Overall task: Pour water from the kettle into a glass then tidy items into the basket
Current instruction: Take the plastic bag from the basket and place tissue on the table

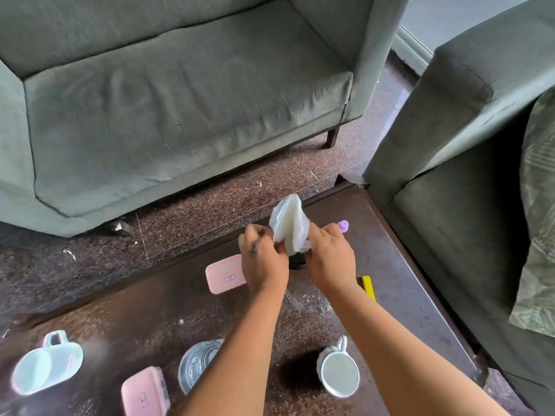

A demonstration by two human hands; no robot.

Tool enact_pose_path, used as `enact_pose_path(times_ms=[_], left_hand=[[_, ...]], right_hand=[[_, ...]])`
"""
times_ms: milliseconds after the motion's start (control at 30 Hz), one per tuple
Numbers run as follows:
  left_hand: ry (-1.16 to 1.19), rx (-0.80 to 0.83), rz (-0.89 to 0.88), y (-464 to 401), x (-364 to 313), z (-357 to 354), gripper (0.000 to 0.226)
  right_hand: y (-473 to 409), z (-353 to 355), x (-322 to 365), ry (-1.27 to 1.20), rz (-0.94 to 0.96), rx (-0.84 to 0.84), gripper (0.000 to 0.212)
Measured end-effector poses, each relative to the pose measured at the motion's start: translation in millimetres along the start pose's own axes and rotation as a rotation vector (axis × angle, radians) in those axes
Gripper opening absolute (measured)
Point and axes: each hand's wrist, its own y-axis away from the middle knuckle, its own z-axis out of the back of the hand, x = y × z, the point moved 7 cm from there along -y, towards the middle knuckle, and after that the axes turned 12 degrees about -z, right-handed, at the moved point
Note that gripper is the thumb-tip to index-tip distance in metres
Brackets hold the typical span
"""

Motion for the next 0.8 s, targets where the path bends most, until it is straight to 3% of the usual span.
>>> enact_pose_path(times_ms=[67,133,200,267,333,433,533,667,800], left_hand=[[-0.015,0.071,0.011,-1.4,1.8,-4.8,0.017],[0.051,0.088,0.057,-2.4,4.0,-4.6,0.022],[0.189,0.077,0.110,-5.9,6.4,-2.5,0.036],[0.305,0.079,0.081,-12.1,2.1,1.8,0.057],[0.435,0.066,0.016,-20.1,-5.1,8.4,0.069],[0.459,0.118,-0.059,-30.7,-15.6,17.0,0.052],[0.189,0.100,-0.245,-32.3,-23.9,26.4,0.020],[0.027,0.112,-0.374,-21.2,-24.9,22.9,0.020],[0.025,0.133,-0.487,-13.8,-36.8,15.1,0.015]], right_hand=[[-1.0,-1.9,-6.1,0.029,-0.048,-0.061,0.029],[-4.6,-1.5,-15.6,-0.105,-0.205,-0.010,0.034],[-8.1,1.0,-22.6,-0.263,-0.291,0.041,0.054],[-11.5,11.2,-19.4,-0.325,-0.250,0.032,0.075],[-11.7,21.2,-8.3,-0.406,-0.161,0.032,0.082],[-7.8,23.9,6.2,-0.495,-0.104,0.080,0.069],[-2.9,21.6,1.9,-0.423,-0.209,0.090,0.063],[6.2,22.3,-21.0,-0.351,-0.378,0.015,0.060],[8.2,23.4,-6.4,-0.221,-0.252,0.009,0.066]])
